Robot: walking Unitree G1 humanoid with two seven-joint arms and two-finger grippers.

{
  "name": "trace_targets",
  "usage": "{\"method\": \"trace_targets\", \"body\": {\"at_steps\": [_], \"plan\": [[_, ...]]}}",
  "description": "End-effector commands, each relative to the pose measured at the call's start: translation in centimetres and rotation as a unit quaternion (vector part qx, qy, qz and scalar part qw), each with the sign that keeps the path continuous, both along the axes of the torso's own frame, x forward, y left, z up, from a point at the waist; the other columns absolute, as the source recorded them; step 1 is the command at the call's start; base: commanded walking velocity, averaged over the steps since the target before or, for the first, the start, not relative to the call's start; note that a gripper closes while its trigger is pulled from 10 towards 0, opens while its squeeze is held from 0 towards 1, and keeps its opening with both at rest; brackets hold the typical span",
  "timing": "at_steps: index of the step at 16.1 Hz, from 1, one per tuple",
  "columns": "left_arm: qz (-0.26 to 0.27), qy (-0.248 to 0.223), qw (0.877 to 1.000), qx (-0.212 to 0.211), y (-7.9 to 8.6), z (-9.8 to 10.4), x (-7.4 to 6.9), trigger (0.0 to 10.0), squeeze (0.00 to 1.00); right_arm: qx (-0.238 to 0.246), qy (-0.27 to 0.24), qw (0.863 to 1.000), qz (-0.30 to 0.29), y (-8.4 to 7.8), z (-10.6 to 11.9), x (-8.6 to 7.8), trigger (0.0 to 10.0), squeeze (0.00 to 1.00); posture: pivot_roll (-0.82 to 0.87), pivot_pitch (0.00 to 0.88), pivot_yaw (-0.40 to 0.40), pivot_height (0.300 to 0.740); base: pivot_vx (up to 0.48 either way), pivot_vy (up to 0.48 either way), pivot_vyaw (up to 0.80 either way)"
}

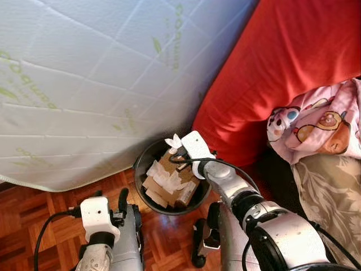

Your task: Clean up the room

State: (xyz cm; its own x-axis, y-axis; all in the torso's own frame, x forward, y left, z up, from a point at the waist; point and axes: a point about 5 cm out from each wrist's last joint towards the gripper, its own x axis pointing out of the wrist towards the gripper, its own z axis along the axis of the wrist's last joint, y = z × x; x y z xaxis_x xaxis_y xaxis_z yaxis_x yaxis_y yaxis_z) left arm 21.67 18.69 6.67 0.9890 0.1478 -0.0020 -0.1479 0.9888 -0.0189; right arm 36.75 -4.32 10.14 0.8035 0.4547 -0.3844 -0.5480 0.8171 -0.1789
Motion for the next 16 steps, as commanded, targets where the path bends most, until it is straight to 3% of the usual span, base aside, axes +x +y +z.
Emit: {"method": "trace_targets", "body": {"at_steps": [1, 8, 16], "plan": [[0.003, 0.025, 1.0, 0.004, -0.1, -0.8, -0.8, 10.0, 0.0, 0.005, 0.041, 0.999, 0.002, 0.0, -1.9, -1.1, 10.0, 1.0, 0.2, 0.52, -0.105, 0.599, 0.0, 0.0, 0.0], [-0.001, 0.034, 0.999, 0.004, -0.3, -0.8, -1.1, 10.0, 0.0, 0.011, 0.063, 0.998, 0.026, 0.5, -2.6, -1.7, 10.0, 1.0, 0.2, 0.529, -0.101, 0.599, 0.0, 0.0, 0.0], [-0.006, 0.038, 0.999, 0.005, -0.3, -0.9, -0.9, 10.0, 0.0, 0.03, 0.057, 0.997, 0.045, 1.0, -1.9, -1.5, 10.0, 1.0, 0.2, 0.525, -0.093, 0.599, 0.0, 0.0, 0.0]]}}
